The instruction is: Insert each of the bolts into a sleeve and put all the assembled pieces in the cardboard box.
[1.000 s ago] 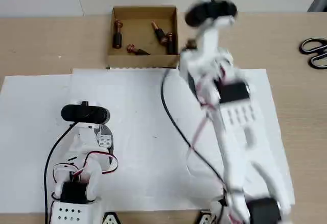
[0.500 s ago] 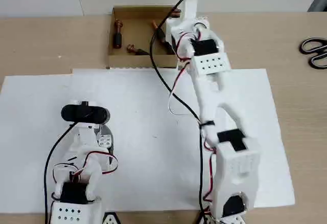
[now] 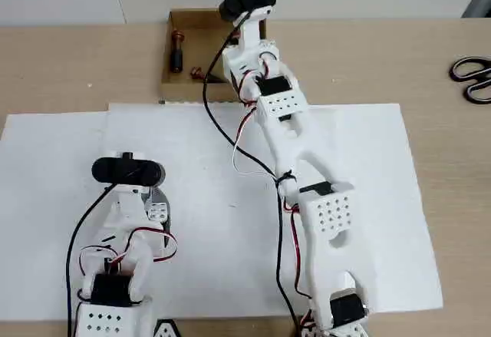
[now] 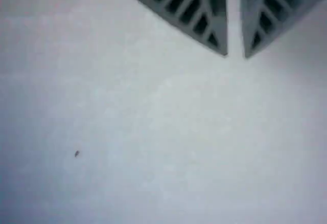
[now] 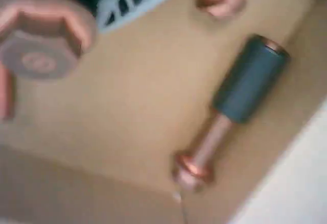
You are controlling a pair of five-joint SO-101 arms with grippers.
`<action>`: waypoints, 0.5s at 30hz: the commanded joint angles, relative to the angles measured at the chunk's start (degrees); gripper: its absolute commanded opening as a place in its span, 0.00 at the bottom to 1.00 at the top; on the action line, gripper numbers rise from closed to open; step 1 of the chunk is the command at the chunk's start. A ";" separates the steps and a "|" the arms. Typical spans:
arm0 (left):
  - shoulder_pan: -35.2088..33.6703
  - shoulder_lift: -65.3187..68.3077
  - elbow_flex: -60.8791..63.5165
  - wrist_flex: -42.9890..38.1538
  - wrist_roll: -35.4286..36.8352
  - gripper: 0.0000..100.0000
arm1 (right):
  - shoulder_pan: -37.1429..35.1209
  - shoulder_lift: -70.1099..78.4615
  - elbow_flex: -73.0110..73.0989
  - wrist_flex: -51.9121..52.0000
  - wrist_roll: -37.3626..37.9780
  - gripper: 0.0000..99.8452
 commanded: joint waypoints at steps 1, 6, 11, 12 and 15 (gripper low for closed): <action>0.09 -0.62 -0.22 -1.32 0.18 0.01 | -0.31 -0.75 -4.31 -1.54 0.79 0.01; 0.18 -0.62 -0.22 -1.23 0.18 0.01 | -0.40 0.48 -4.31 4.62 2.90 0.08; 0.18 -0.62 -0.22 -1.23 0.18 0.01 | -0.40 0.31 -4.75 10.95 2.99 0.23; 0.18 -0.62 -0.22 -1.23 0.18 0.01 | -0.40 0.31 -5.19 11.82 2.99 0.24; 0.18 -0.62 -0.22 -1.23 0.18 0.01 | -0.40 0.31 -8.18 14.46 2.99 0.24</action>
